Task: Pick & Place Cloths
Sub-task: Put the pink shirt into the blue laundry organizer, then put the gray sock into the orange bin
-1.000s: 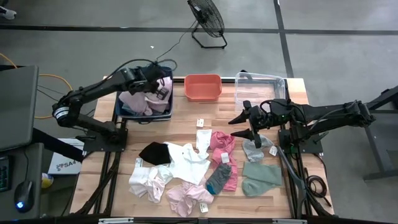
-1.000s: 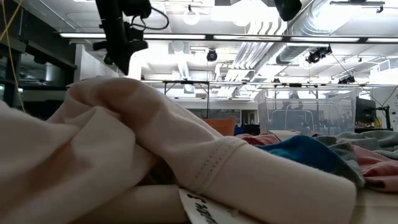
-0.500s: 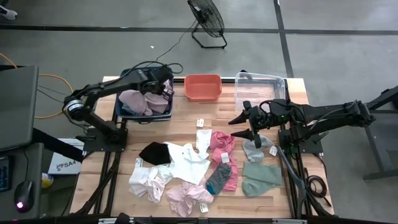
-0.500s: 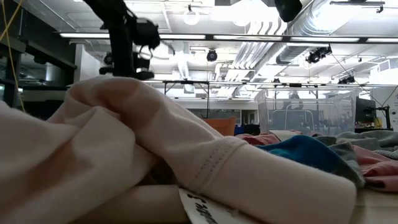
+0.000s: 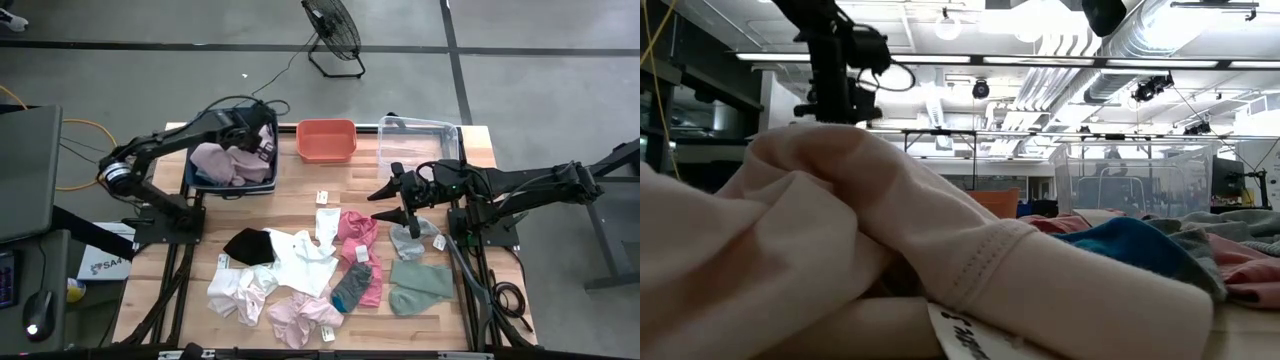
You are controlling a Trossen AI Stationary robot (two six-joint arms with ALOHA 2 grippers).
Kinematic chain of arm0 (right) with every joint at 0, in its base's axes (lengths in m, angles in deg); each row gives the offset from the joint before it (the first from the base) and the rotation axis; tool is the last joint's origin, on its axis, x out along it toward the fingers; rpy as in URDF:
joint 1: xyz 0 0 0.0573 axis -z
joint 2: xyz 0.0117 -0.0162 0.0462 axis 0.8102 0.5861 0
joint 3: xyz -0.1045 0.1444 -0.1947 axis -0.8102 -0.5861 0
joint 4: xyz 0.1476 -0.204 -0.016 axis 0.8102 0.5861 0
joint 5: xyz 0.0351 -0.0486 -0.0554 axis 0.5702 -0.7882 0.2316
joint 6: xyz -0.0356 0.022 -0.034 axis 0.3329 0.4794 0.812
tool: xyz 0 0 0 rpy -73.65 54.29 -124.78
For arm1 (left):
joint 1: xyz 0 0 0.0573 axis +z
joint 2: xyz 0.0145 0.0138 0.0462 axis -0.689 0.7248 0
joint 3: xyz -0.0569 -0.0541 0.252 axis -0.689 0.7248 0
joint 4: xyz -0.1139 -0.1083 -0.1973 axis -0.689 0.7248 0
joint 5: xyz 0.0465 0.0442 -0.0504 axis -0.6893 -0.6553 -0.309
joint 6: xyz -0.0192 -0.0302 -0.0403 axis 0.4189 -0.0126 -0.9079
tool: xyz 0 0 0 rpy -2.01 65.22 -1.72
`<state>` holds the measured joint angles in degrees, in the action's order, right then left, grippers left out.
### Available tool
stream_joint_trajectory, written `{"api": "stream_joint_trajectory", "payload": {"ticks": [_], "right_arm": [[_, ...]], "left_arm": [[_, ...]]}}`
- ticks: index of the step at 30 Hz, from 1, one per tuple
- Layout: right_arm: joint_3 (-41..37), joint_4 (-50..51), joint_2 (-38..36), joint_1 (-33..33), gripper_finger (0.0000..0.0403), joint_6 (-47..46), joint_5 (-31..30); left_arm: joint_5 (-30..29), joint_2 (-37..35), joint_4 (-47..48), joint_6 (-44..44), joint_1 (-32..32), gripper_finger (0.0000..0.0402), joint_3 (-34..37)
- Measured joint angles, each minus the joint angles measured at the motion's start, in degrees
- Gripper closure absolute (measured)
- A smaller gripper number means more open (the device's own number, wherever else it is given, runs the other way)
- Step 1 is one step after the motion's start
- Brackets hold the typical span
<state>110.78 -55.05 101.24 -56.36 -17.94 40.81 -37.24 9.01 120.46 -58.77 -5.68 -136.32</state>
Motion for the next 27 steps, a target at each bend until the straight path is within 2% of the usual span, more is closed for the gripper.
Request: {"api": "stream_joint_trajectory", "payload": {"ticks": [8, 12, 17, 22, 27], "right_arm": [[-0.01, 0.02, 0.0, 0.0, 0.0181, 0.0, 0.01], [0.02, 1.13, 0.0, -0.02, 0.0181, 0.0, 0.0], [0.02, 3.62, 0.0, -0.02, 0.0181, 0.0, 0.0], [0.02, 7.28, 0.0, -0.02, 0.0181, -1.04, -0.35], [0.02, 14.81, 0.0, -0.07, 0.0181, -2.88, -4.7]], "left_arm": [[0.66, -6.56, 2.64, 0.21, -0.08, 0.0394, -1.58], [2.69, -10.62, 2.5, 0.19, -2.27, 0.0394, -1.6], [2.34, -14.66, 2.13, -0.87, -9.55, 0.0394, -0.87], [-1.54, -17.44, 1.42, -3.78, -18.55, 0.0394, 2.43], [-2.9, -20.38, -4.34, -7.4, -26.66, 0.0394, 7.78]]}}
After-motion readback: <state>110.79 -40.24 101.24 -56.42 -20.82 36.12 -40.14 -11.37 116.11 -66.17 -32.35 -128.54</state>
